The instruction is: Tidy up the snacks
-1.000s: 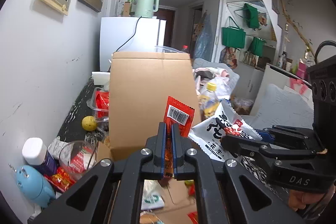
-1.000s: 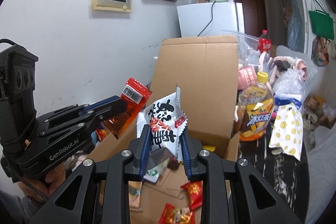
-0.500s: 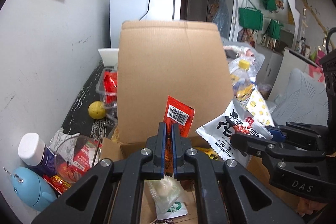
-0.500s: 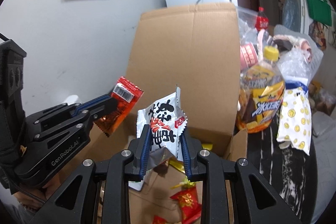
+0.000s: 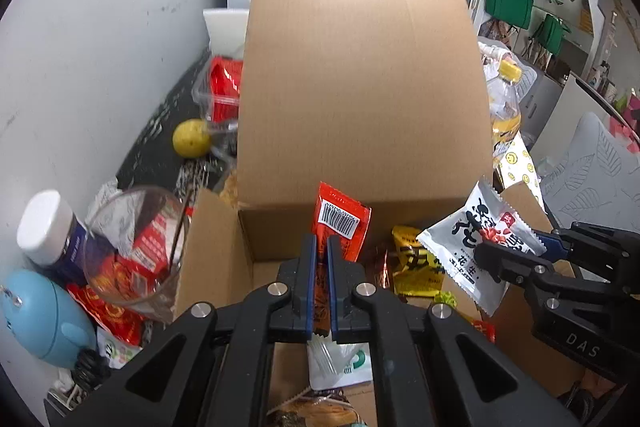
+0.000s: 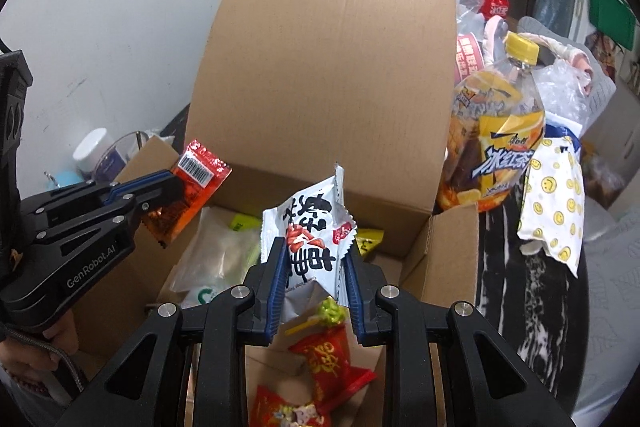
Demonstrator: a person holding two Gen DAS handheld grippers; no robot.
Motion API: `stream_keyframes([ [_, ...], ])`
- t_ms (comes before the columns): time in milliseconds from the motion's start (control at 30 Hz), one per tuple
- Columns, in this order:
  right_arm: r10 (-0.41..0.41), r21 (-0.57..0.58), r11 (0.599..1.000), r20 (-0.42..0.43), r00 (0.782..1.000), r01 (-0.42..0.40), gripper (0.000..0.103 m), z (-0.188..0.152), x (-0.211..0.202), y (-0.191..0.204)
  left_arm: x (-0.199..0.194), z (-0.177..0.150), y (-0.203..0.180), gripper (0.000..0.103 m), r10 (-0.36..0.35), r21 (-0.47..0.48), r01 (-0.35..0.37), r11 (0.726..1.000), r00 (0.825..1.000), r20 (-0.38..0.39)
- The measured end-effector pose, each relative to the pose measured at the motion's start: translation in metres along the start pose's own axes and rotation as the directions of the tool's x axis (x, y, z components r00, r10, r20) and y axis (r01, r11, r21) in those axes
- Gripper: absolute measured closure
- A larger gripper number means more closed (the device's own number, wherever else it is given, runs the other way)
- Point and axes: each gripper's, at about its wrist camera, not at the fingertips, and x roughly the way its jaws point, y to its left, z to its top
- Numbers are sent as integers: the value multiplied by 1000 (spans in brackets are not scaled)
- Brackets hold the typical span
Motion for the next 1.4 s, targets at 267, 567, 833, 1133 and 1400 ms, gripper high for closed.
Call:
stream_keyframes([
  [267,-19,17,1000,-18,1000,19,70,-3,-5,3,-4,-5,3,98,34,9,-34,999,999,-36],
  [567,-45,7,999,25,999,45,43,-9,-39,9,-21,-6,-13,98,66,62,-63,996,996,-51],
  [833,-65,7,998,83,994,64,37,-13,-79,13,-49,-6,-37,98,83,104,-80,991,996,-27],
  [1133,-74,33,997,174,982,69,35,-20,-133,12,-102,-4,-52,98,67,114,-74,991,996,60],
  [1400,-83,28,997,271,959,79,27,-39,-182,20,-155,-10,-64,98,53,131,-75,989,985,161],
])
